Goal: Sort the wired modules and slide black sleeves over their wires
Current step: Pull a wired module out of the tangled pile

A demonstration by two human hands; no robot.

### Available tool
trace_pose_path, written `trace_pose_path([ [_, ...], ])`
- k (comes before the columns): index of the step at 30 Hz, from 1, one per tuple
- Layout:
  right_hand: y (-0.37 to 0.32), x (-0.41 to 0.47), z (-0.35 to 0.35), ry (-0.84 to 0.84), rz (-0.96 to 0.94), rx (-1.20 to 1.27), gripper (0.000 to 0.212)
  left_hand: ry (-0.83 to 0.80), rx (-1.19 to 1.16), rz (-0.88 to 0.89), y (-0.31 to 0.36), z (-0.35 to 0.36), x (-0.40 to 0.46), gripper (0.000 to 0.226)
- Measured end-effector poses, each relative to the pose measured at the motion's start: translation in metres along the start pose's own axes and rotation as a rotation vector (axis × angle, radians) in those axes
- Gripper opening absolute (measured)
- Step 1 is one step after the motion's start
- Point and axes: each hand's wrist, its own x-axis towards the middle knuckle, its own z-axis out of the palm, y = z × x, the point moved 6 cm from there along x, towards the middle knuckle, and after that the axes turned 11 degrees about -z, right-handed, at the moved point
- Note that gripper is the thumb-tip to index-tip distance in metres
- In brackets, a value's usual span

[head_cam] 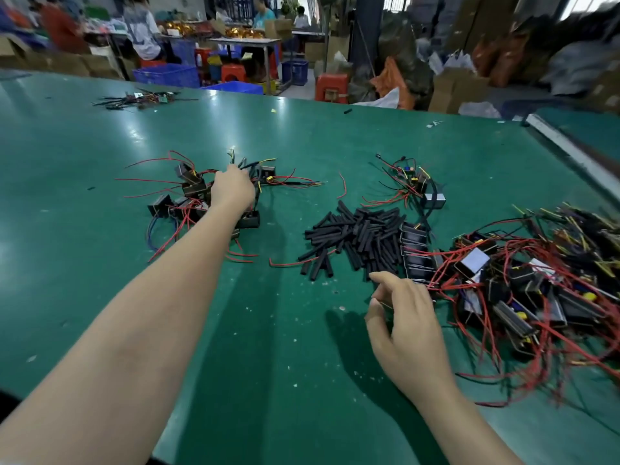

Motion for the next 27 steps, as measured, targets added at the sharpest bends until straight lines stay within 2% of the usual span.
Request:
trace_pose_path([
  [3,0.0,0.0,0.0,-0.017,0.011,-0.02,0.034,0.069,-0.147,0.051,0.006,-0.004,-0.025,0.038],
  [5,0.001,0.001,0.001,-0.026,0.024,-0.018,0.034,0.095,-0.208,0.16,0.016,-0.006,-0.049,0.038],
  [8,0.003,0.001,0.002,-0.015,0.027,-0.029,0.035,0.0,-0.247,0.331,0.035,0.004,-0.092,0.036],
  [13,0.003,0.002,-0.002,-0.006,0.02,0.004,0.038,-0.186,-0.342,0.382,0.061,0.024,-0.153,0.031],
  [17,0.005,-0.001,-0.017,0.025,0.11,0.212,0.039,-0.246,-0.395,0.453,0.068,0.029,-0.195,0.029],
  [22,0.013,-0.006,-0.046,-0.126,0.316,0.555,0.024,-0.261,-0.473,0.556,0.068,0.02,-0.233,0.029],
  [27,0.028,-0.02,-0.091,-0.093,0.519,0.889,0.016,-0.308,-0.636,0.606,0.093,0.025,-0.292,0.028],
])
